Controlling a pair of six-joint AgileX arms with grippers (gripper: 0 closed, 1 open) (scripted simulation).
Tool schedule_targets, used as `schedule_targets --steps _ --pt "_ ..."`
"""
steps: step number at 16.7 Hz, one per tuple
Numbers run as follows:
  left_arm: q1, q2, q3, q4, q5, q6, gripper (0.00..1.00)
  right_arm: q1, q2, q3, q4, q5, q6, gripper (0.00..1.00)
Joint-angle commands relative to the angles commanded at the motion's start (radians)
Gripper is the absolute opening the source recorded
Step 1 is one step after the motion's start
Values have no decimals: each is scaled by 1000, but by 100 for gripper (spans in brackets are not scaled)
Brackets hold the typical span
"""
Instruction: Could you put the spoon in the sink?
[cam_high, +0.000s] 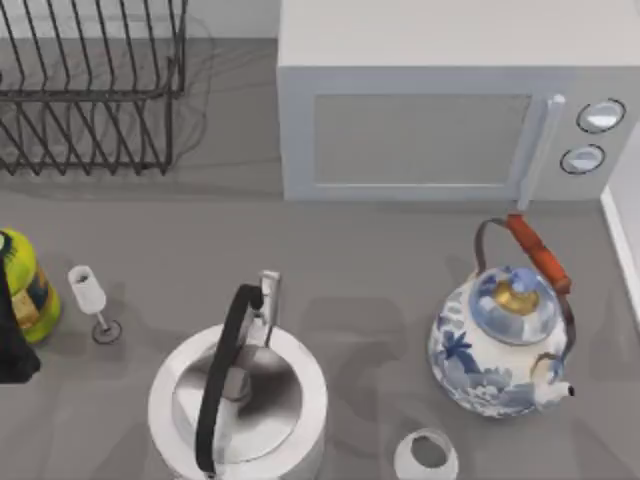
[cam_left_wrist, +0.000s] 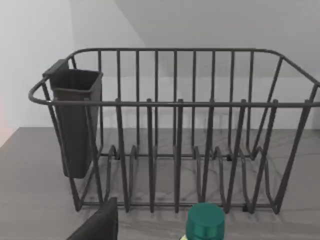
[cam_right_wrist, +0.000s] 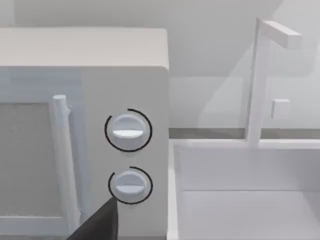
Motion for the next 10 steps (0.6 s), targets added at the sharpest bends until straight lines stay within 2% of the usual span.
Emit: schedule_targets --steps 5,10 --pt "0 0 0 0 0 0 100 -35 66 60 -60 -1 -13 100" --pt "0 0 0 0 0 0 100 -166 387 282 -306 -11 -57 100"
